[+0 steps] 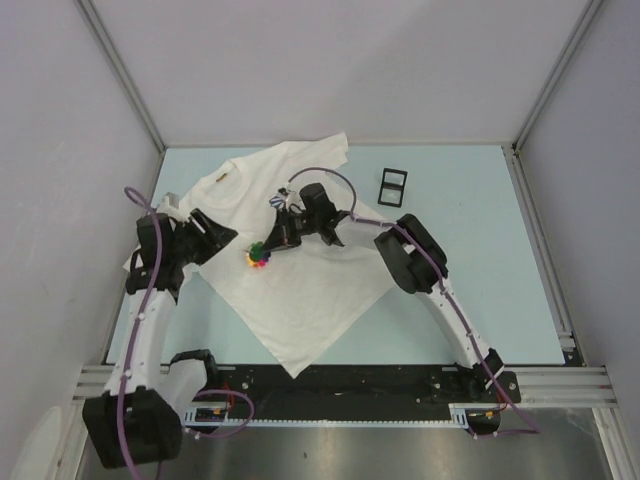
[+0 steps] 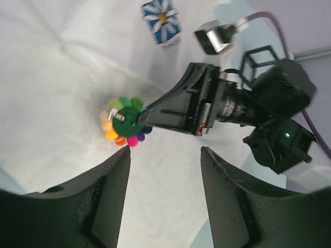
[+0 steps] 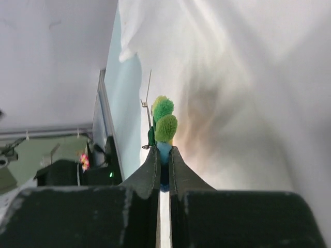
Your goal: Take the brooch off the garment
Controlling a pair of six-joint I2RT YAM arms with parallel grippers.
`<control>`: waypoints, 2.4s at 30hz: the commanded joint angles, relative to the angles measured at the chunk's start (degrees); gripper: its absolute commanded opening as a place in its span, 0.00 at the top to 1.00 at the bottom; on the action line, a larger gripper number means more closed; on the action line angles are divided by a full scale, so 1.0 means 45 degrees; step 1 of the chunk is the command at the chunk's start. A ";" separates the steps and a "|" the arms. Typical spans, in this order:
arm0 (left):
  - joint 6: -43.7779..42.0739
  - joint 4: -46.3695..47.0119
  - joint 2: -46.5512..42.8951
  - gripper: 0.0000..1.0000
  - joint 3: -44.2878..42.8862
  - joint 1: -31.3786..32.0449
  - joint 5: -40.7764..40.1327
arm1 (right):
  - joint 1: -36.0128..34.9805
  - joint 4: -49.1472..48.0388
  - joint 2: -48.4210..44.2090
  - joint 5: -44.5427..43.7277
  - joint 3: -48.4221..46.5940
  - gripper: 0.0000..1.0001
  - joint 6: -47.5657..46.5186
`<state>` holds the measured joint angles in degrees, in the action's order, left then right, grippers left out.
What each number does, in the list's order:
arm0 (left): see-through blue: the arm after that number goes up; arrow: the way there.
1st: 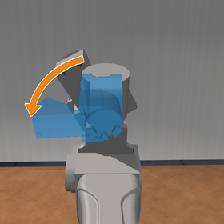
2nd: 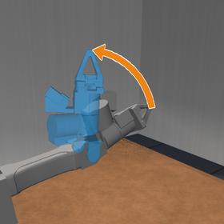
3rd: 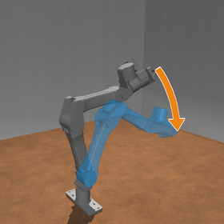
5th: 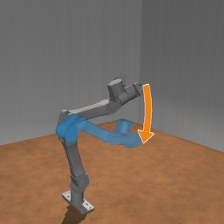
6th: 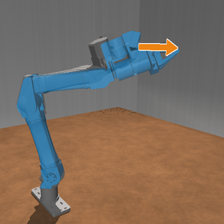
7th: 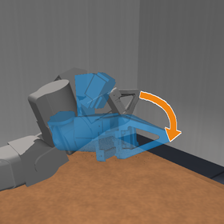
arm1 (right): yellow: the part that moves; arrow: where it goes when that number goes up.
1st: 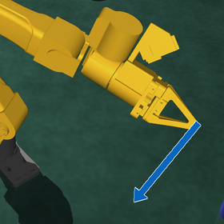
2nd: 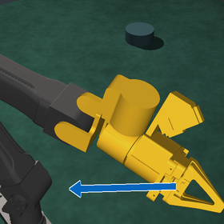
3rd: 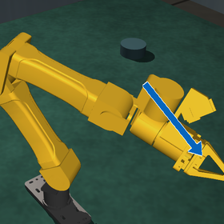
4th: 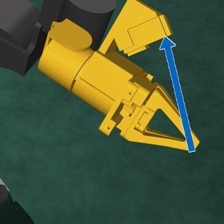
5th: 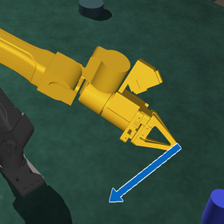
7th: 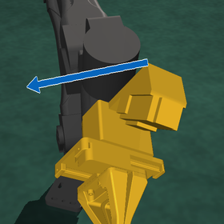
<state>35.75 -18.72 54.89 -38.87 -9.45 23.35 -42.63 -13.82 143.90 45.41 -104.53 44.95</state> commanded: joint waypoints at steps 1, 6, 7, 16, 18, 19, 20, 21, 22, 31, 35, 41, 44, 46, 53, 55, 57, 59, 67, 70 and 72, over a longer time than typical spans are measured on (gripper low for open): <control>-0.1829 -0.1074 -0.1435 0.38 -0.1534 0.1102 0.0611 | 0.0430 0.1136 -0.2989 0.2209 0.1194 1.00 -0.1606; -0.2806 -0.0081 -0.0815 0.32 -0.2182 0.2995 0.2168 | 0.0762 0.6401 -0.5119 0.3191 0.2779 1.00 -0.6747; -0.2826 0.0173 -0.0561 0.29 -0.2201 0.3154 0.2715 | 0.0821 0.7301 -0.5643 0.3481 0.2973 1.00 -0.7443; -0.3727 0.0816 0.1491 0.29 -0.2319 0.4422 0.5979 | 0.0432 1.2109 -0.8303 0.3640 0.6021 1.00 -1.2541; -0.2849 0.1442 0.2016 0.27 -0.1834 0.5242 0.6839 | 0.0411 1.2484 -0.8713 0.3989 0.6100 1.00 -1.2936; -0.2653 0.2064 0.2117 0.26 -0.1656 0.5497 0.7054 | 0.0450 1.2796 -0.8850 0.4107 0.6119 1.00 -1.3151; -0.2593 0.2186 0.2253 0.26 -0.1481 0.5750 0.7153 | 0.0470 1.2895 -0.8968 0.4205 0.6120 1.00 -1.3404; -0.2631 0.2207 0.2332 0.26 -0.1266 0.6140 0.6999 | 0.0451 1.2993 -0.9201 0.4226 0.6139 1.00 -1.3484; -0.2747 0.2188 0.2545 0.26 -0.1245 0.6260 0.7075 | 0.0450 1.3226 -0.9300 0.4245 0.6139 1.00 -1.3601; -0.2689 0.3107 0.3484 0.37 -0.1068 0.7274 0.8130 | 0.0919 1.3502 -1.0218 0.4421 0.6335 1.00 -1.3954; -0.2789 0.3181 0.4148 0.36 -0.1168 0.7998 0.8500 | 0.0880 1.3463 -1.0570 0.4382 0.6354 1.00 -1.3778; -0.2593 0.3612 0.4168 0.52 -0.0971 0.8077 0.8989 | 0.0978 1.3287 -1.0863 0.4089 0.6471 1.00 -1.3621; -0.2339 0.3983 0.4091 0.59 -0.0718 0.8116 0.9126 | 0.0978 1.3268 -1.0805 0.4089 0.6510 1.00 -1.3641; -0.2416 0.3965 0.4051 0.60 -0.0698 0.8175 0.9224 | 0.0958 1.3287 -1.0785 0.4148 0.6530 1.00 -1.3680; -0.2397 0.4042 0.4072 0.58 -0.0503 0.8370 0.9576 | 0.1250 1.3131 -1.0961 0.4031 0.6666 1.00 -1.3680; -0.2319 0.4102 0.4013 0.58 -0.0463 0.8390 0.9634 | 0.1348 1.3053 -1.1039 0.4069 0.6725 1.00 -1.3602; -0.2319 0.4102 0.4090 0.58 -0.0463 0.8448 0.9635 | 0.1329 1.2975 -1.1059 0.4225 0.6745 1.00 -1.3563; -0.2241 0.4121 0.4188 0.62 -0.0483 0.8526 0.9751 | 0.1232 1.2897 -1.1059 0.4323 0.6745 1.00 -1.3485; -0.1948 0.4824 0.4442 0.81 -0.0502 0.8741 0.9966 | 0.1153 1.2370 -1.1117 0.4265 0.6764 1.00 -1.3076; -0.1909 0.4805 0.4403 0.94 -0.0483 0.8800 0.9967 | 0.1192 1.1766 -1.1176 0.3720 0.6784 1.00 -1.2588; -0.1831 0.4863 0.4286 0.99 -0.0444 0.8819 0.9831 | 0.1251 1.1007 -1.1351 0.2920 0.6842 0.99 -1.1788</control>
<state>26.87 -0.27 74.96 -41.08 28.86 65.01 -37.17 44.86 95.98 62.94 -73.76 -13.10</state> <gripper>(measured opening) 0.063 0.035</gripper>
